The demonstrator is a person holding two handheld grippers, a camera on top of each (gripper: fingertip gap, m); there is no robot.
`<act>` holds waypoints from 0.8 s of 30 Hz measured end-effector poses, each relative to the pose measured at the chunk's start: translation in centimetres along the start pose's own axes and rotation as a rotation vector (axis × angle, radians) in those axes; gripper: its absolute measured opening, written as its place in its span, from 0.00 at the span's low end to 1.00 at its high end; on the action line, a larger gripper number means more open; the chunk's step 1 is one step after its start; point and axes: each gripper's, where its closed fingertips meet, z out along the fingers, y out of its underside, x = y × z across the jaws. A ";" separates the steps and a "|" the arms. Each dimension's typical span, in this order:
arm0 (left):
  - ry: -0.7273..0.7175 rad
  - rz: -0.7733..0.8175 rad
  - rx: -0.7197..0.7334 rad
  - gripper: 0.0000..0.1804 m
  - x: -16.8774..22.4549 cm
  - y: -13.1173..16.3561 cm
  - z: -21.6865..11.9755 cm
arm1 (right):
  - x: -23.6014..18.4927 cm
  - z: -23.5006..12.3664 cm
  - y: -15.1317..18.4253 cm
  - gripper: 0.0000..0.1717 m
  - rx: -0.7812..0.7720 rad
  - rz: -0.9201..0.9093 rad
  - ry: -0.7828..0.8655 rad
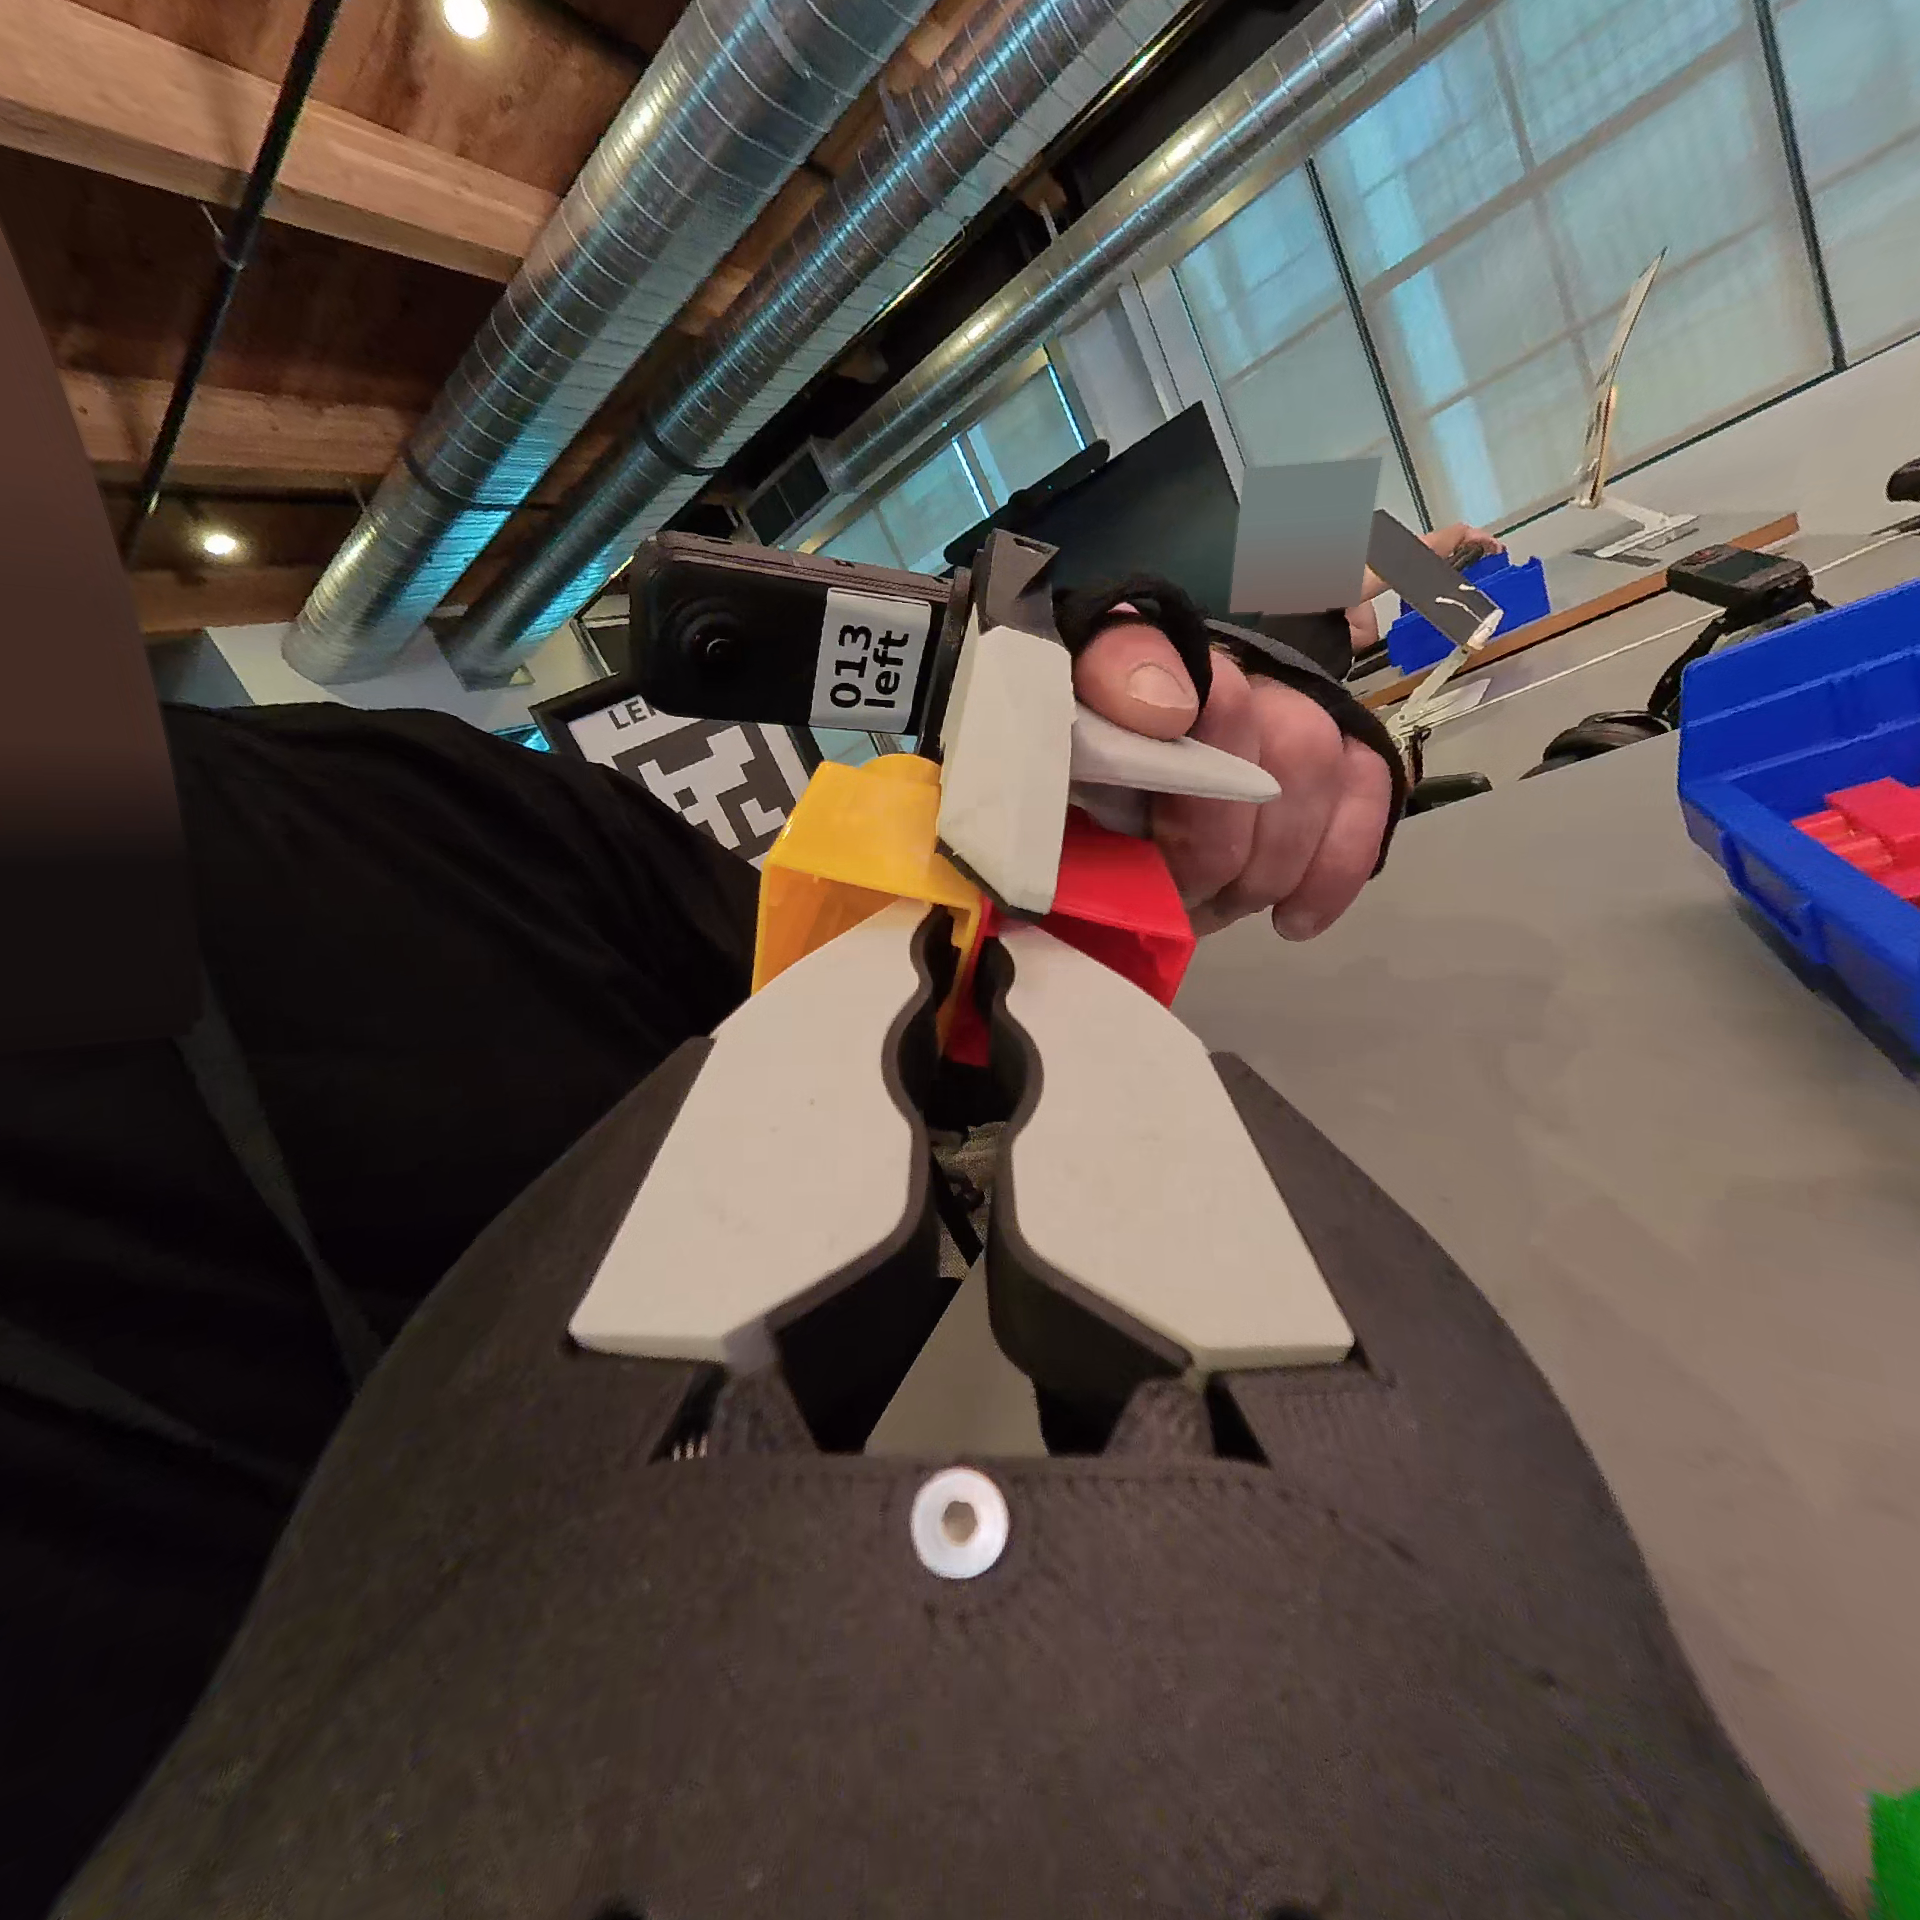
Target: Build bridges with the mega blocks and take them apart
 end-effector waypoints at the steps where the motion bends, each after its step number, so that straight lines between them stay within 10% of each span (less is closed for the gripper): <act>1: 0.000 0.000 -0.005 0.23 0.0 0.0 0.0 | 0.0 0.0 0.0 0.02 0.002 -0.001 0.001; 13: 0.004 -0.009 -0.014 0.27 -0.5 0.2 0.0 | 0.1 -0.2 -0.4 0.02 0.023 -0.070 0.034; 24: -0.045 -0.473 0.244 0.41 -2.8 1.5 -2.0 | 0.3 -2.7 -2.8 0.02 -0.117 -0.764 0.451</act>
